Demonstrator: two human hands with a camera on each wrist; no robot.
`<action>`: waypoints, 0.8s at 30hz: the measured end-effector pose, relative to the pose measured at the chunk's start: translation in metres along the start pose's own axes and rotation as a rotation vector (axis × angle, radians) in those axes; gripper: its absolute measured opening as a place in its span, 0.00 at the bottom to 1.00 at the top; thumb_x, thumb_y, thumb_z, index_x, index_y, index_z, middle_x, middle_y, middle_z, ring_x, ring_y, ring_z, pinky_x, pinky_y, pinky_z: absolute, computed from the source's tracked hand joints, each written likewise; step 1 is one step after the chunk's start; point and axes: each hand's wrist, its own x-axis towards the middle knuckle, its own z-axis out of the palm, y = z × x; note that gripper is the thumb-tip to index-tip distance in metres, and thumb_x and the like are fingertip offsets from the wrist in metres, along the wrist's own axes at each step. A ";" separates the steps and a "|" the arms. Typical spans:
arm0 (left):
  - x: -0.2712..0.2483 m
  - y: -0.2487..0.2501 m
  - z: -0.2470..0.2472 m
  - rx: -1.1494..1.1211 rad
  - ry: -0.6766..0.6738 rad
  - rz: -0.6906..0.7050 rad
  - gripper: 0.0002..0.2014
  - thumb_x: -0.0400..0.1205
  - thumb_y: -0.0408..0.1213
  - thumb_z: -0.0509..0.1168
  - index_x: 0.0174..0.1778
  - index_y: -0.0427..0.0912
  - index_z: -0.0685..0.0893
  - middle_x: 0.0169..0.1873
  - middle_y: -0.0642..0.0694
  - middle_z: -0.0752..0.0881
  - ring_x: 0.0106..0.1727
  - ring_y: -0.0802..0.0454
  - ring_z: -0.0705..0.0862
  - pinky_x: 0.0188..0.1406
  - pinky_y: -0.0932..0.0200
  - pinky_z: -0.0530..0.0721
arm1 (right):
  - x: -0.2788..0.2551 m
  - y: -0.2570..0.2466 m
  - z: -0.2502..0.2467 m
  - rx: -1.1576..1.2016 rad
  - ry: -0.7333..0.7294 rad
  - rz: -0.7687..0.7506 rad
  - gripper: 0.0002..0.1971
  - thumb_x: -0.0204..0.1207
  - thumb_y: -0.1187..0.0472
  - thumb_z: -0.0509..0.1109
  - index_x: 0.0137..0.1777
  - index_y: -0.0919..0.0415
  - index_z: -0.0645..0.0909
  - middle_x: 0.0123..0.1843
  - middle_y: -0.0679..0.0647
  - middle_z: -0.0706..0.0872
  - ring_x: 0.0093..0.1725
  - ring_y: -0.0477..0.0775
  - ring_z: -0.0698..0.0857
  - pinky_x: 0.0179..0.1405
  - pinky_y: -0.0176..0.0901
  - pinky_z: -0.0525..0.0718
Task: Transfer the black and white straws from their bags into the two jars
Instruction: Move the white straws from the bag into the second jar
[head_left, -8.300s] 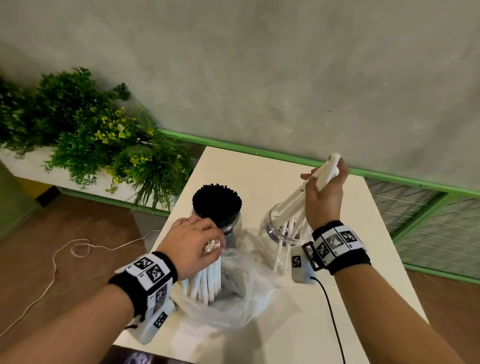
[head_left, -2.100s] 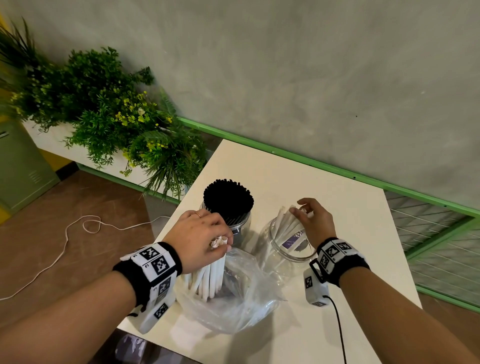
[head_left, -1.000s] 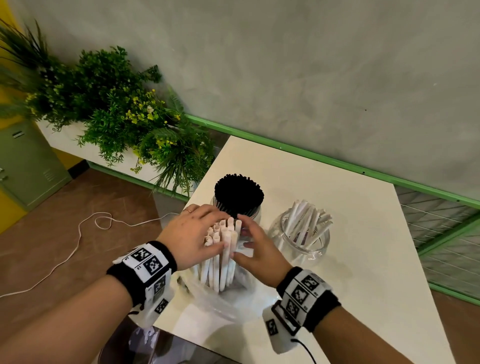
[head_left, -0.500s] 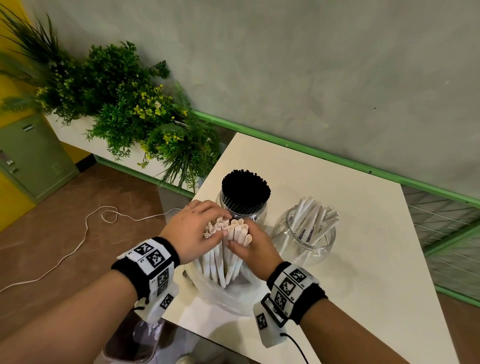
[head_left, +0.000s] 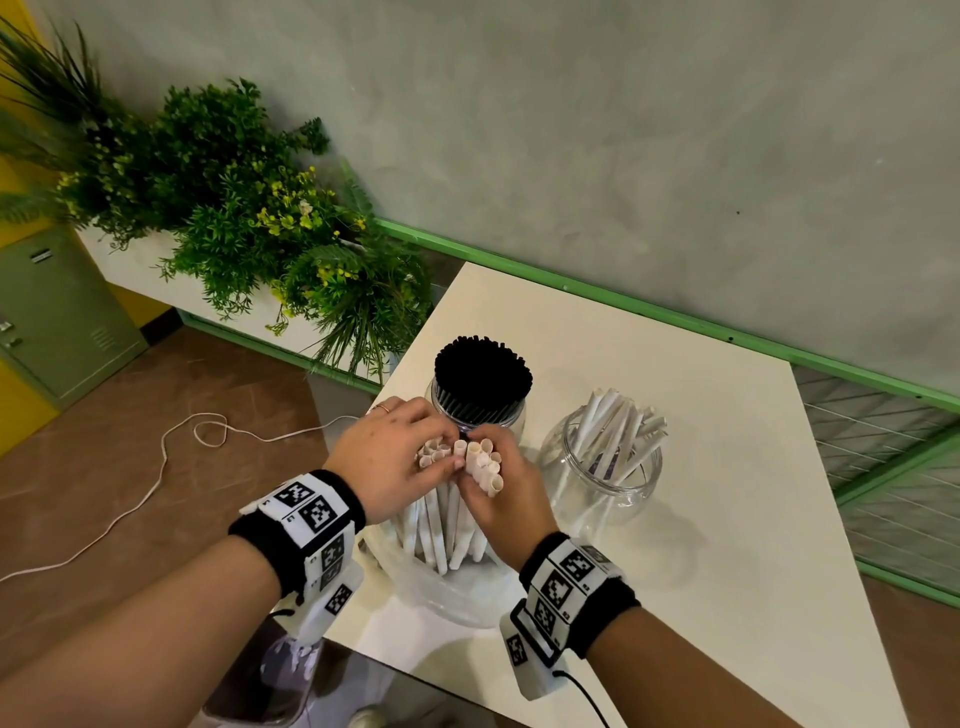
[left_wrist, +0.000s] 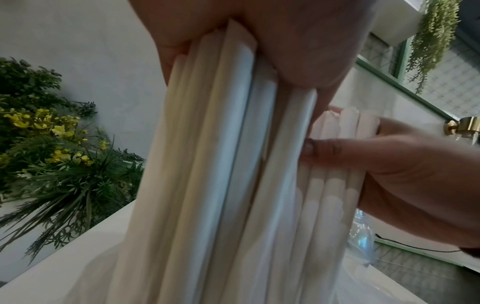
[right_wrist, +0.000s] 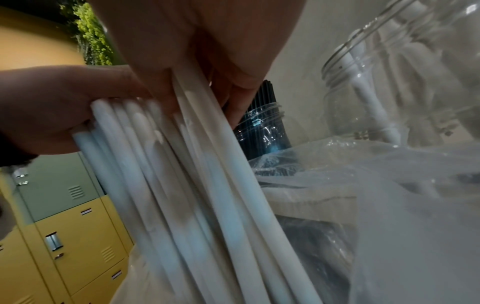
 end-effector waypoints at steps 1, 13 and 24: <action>0.000 -0.001 0.000 -0.003 0.004 -0.003 0.18 0.76 0.61 0.55 0.46 0.55 0.82 0.46 0.56 0.81 0.46 0.51 0.77 0.44 0.60 0.71 | 0.000 -0.002 -0.001 0.005 0.004 -0.015 0.19 0.76 0.62 0.70 0.64 0.48 0.70 0.51 0.51 0.86 0.49 0.49 0.86 0.47 0.46 0.86; 0.002 -0.001 -0.001 0.011 -0.017 -0.026 0.16 0.77 0.61 0.54 0.45 0.58 0.82 0.46 0.57 0.81 0.46 0.53 0.75 0.42 0.59 0.70 | 0.003 -0.018 -0.028 0.001 0.182 -0.110 0.19 0.76 0.77 0.66 0.59 0.53 0.79 0.55 0.55 0.80 0.56 0.35 0.78 0.51 0.20 0.72; 0.014 0.000 0.003 0.040 -0.085 -0.063 0.19 0.76 0.62 0.50 0.47 0.58 0.80 0.47 0.56 0.80 0.48 0.50 0.76 0.46 0.52 0.80 | 0.037 -0.059 -0.094 0.301 0.325 0.003 0.19 0.80 0.79 0.57 0.55 0.51 0.73 0.57 0.55 0.76 0.56 0.56 0.88 0.57 0.59 0.83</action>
